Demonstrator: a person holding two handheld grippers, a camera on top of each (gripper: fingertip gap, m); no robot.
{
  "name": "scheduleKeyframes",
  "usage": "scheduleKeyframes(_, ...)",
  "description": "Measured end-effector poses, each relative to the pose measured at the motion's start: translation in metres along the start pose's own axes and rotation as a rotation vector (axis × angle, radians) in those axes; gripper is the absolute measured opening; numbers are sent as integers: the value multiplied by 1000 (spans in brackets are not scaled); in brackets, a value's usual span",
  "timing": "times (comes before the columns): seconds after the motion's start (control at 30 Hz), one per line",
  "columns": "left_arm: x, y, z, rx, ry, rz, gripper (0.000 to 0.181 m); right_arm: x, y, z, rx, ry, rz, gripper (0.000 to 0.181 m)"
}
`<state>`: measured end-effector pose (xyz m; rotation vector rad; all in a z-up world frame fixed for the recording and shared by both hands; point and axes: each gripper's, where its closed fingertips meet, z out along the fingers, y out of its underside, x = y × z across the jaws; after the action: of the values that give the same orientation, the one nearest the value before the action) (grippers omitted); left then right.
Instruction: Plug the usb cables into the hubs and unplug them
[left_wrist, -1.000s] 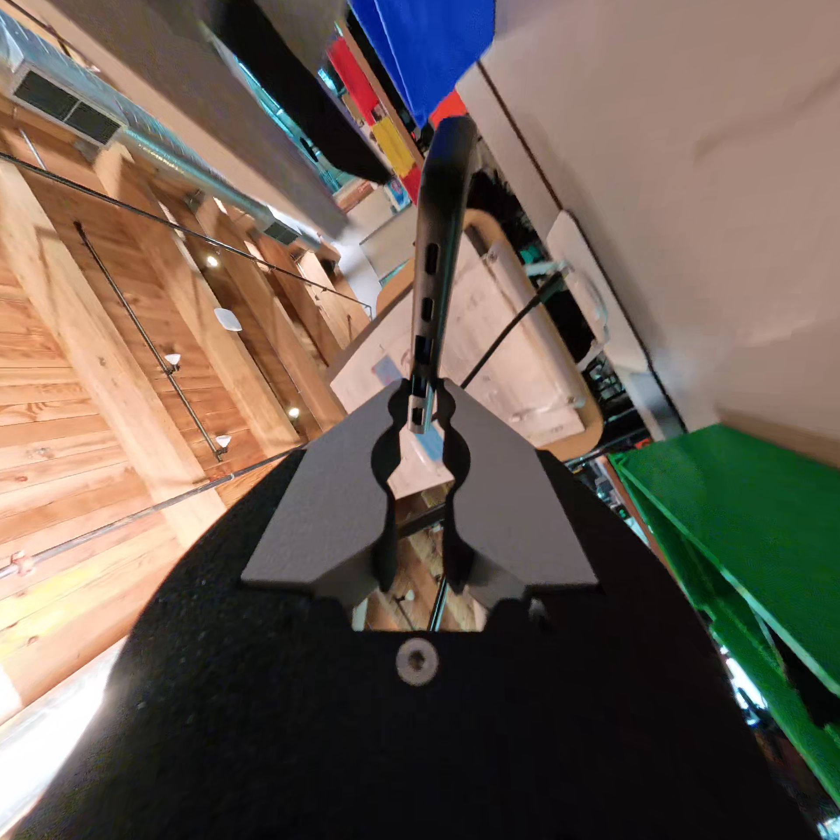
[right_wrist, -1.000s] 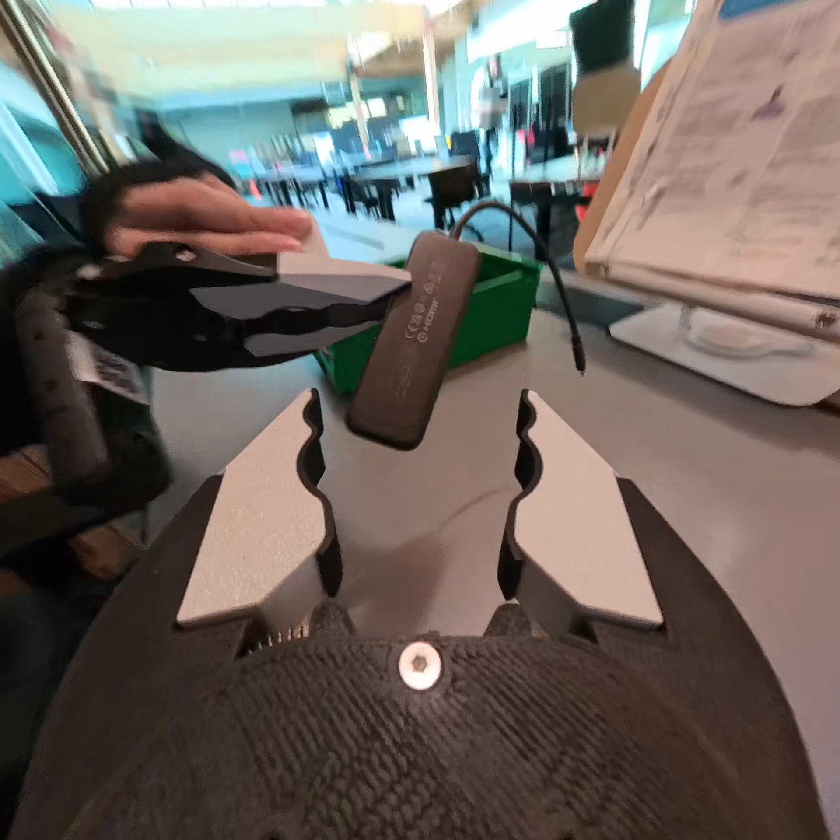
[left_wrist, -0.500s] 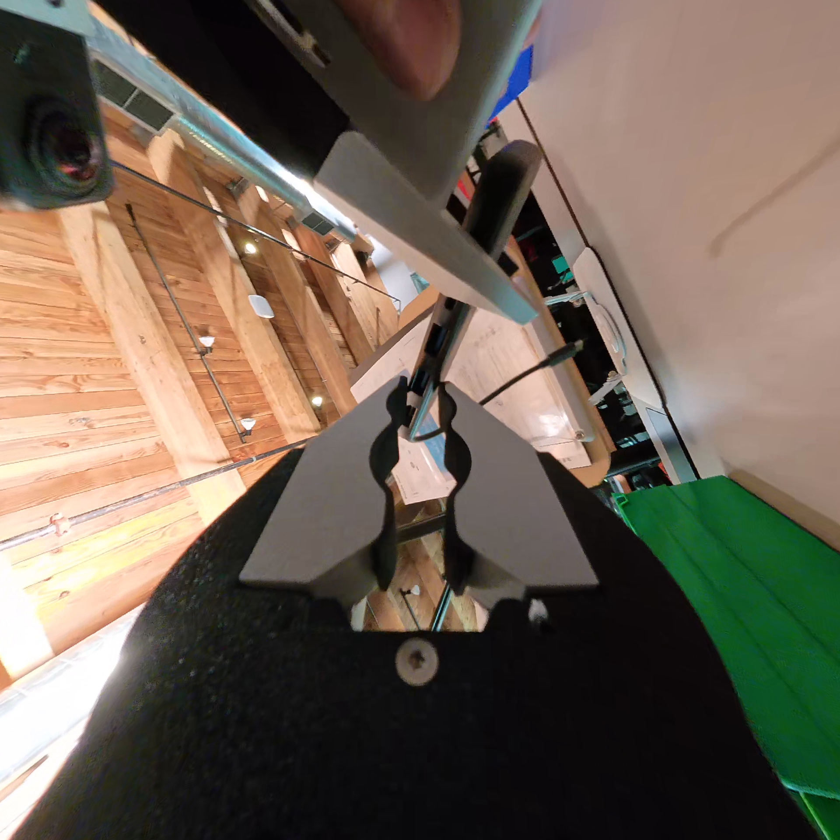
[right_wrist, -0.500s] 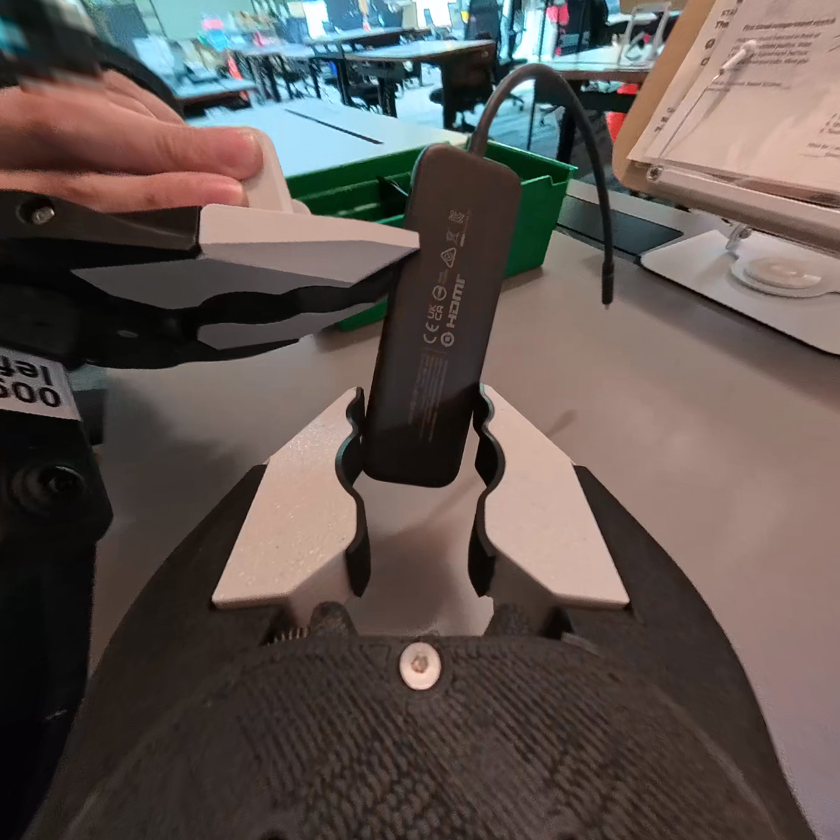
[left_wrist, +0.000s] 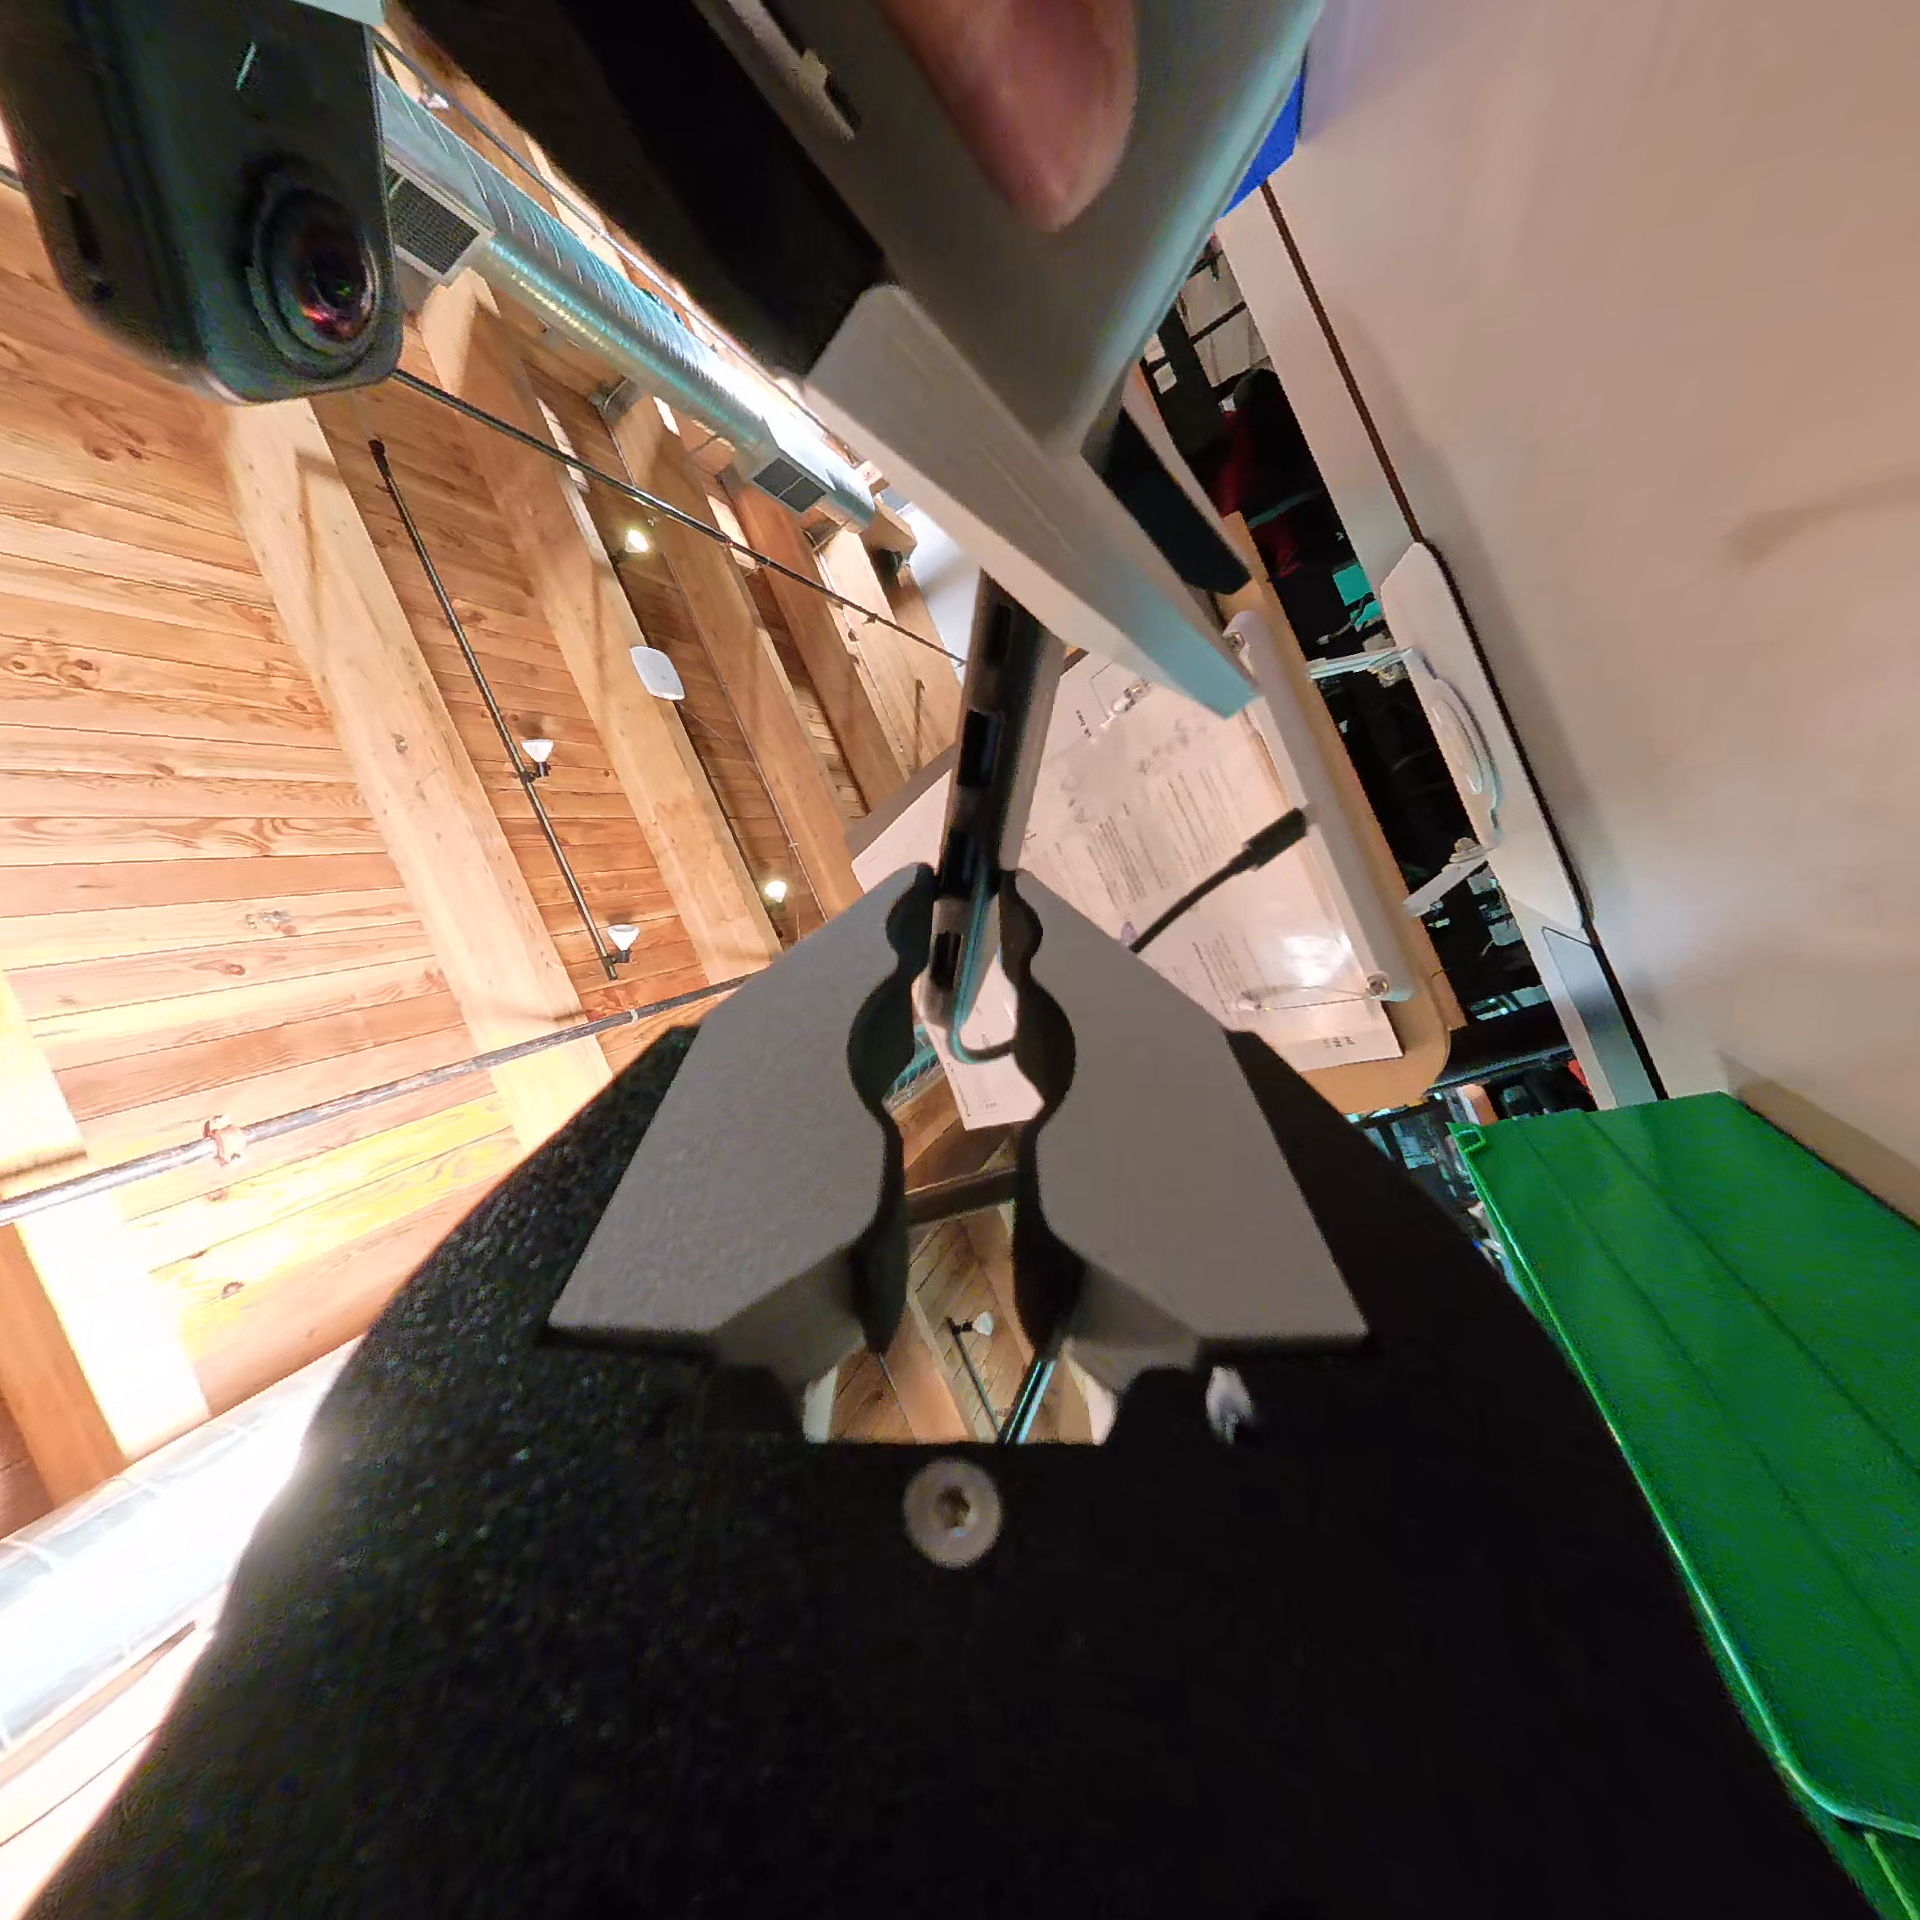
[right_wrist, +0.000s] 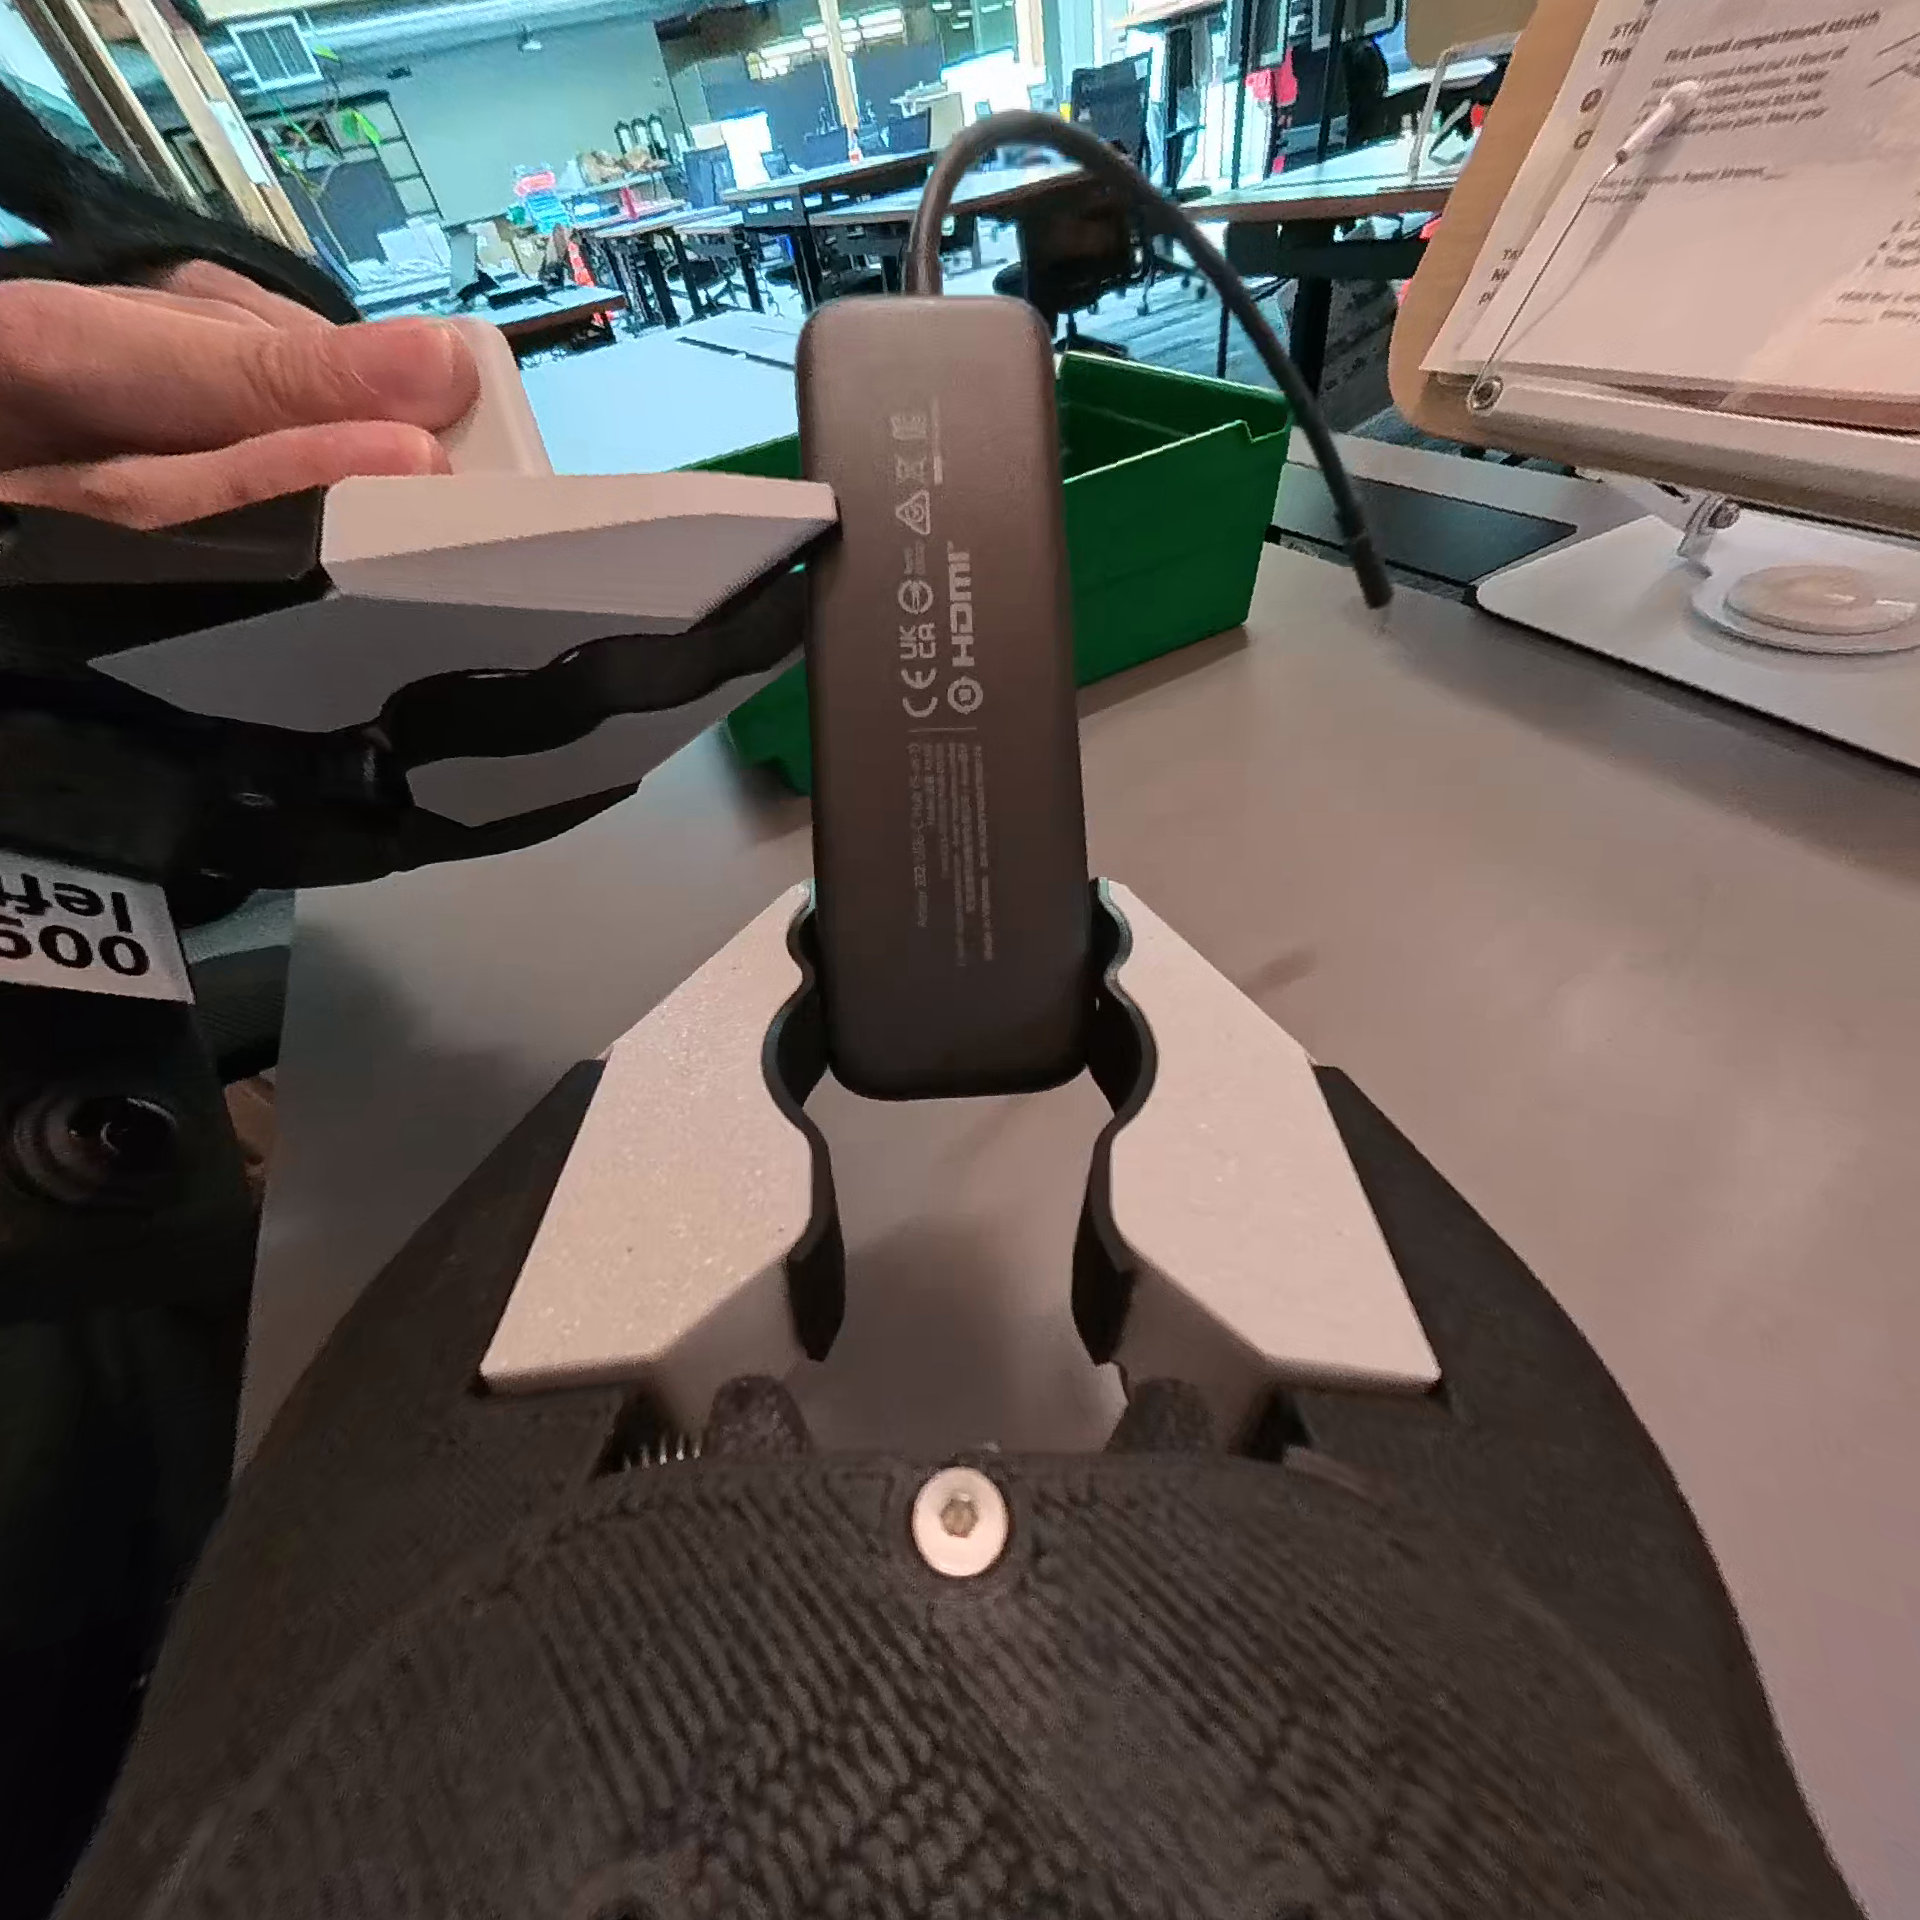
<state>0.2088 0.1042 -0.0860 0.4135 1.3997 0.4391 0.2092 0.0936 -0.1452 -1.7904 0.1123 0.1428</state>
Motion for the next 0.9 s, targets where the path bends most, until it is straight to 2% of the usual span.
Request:
scheduleKeyframes(0.03, 0, 0, -1, -2, -3, 9, 9, 0, 0, 2, 2, 8, -12, 48)
scheduleKeyframes(0.17, 3, -3, -3, 5, -2, 68, 9, 0, 7, 6, -47, 80, -146, 46)
scheduleKeyframes(0.23, 2, -9, -5, 31, -17, 83, 9, 1, 7, 7, -61, 116, -194, 58)
scheduleKeyframes(0.37, -4, -23, -8, 70, -59, 135, 9, -9, 9, 9, -78, 57, -110, 67)
scheduleKeyframes(0.43, -5, -33, -10, 94, -58, 136, 9, -10, 1, 8, -34, 59, -97, 68)
scheduleKeyframes(0.5, -7, -37, -10, 86, -62, 146, 9, -8, -4, 5, -14, 64, -92, 53)
scheduleKeyframes(0.67, -6, -39, -9, 116, -50, 86, 10, -7, 2, 3, -49, 25, -78, 53)
scheduleKeyframes(0.73, -8, -33, -9, 108, -25, -28, 10, -8, 0, 2, -37, 7, -67, 54)
scheduleKeyframes(0.8, -17, -12, -8, 54, -9, -218, 12, -3, -3, -2, -26, 27, -67, 54)
scheduleKeyframes(0.83, -18, 0, -6, 29, 22, -357, 16, 0, -5, -4, -17, 33, -66, 54)
scheduleKeyframes(0.9, -4, 10, -5, 43, 225, -788, 32, 0, -15, -10, 47, 10, -53, 54)
